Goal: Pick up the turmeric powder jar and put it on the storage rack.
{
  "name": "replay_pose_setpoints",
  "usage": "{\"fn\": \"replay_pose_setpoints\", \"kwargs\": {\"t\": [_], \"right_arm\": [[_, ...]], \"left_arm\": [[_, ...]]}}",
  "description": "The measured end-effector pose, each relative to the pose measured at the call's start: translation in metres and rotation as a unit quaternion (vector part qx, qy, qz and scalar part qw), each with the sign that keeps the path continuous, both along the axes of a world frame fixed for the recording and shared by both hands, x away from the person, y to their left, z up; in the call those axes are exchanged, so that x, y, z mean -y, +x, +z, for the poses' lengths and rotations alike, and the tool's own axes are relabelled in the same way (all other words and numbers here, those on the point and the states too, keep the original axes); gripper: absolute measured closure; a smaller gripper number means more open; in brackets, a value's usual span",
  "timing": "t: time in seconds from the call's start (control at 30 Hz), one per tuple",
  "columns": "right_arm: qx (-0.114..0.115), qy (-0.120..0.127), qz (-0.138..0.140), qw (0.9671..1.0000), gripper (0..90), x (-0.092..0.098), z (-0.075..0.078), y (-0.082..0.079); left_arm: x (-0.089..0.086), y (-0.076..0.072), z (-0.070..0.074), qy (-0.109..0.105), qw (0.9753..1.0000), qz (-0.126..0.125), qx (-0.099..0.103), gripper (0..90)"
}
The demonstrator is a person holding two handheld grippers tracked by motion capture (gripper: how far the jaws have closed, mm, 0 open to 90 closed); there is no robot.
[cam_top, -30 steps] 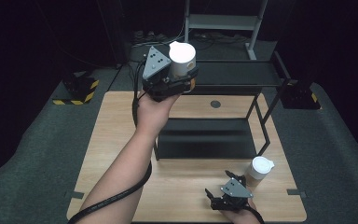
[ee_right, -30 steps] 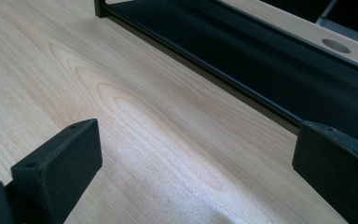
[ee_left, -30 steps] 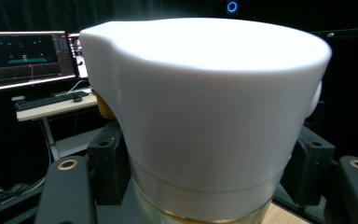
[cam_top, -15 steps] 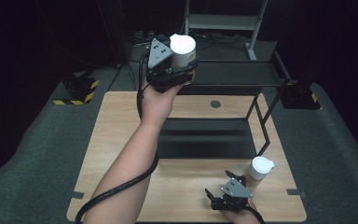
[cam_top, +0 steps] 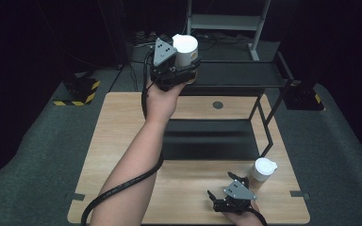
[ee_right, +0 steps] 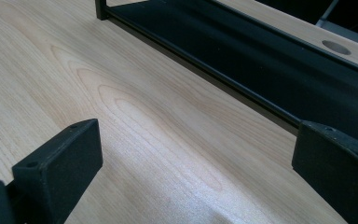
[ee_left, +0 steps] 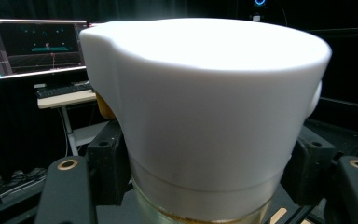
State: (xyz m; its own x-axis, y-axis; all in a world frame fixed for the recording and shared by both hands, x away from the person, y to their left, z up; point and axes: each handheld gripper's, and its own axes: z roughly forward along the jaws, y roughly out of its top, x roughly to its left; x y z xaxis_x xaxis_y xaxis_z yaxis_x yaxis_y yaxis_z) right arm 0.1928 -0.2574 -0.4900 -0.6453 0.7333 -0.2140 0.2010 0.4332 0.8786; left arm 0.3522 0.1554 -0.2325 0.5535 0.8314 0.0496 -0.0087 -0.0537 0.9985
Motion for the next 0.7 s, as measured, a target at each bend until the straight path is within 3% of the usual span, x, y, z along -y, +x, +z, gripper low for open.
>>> {"fn": "replay_pose_setpoints", "kwargs": {"t": [0.7], "right_arm": [[-0.002,0.003,0.0,1.0,1.0,0.0006,0.0,0.0003]], "left_arm": [[0.0047,0.0077,-0.003,-0.002,0.9999,-0.003,-0.01,30.6]]}}
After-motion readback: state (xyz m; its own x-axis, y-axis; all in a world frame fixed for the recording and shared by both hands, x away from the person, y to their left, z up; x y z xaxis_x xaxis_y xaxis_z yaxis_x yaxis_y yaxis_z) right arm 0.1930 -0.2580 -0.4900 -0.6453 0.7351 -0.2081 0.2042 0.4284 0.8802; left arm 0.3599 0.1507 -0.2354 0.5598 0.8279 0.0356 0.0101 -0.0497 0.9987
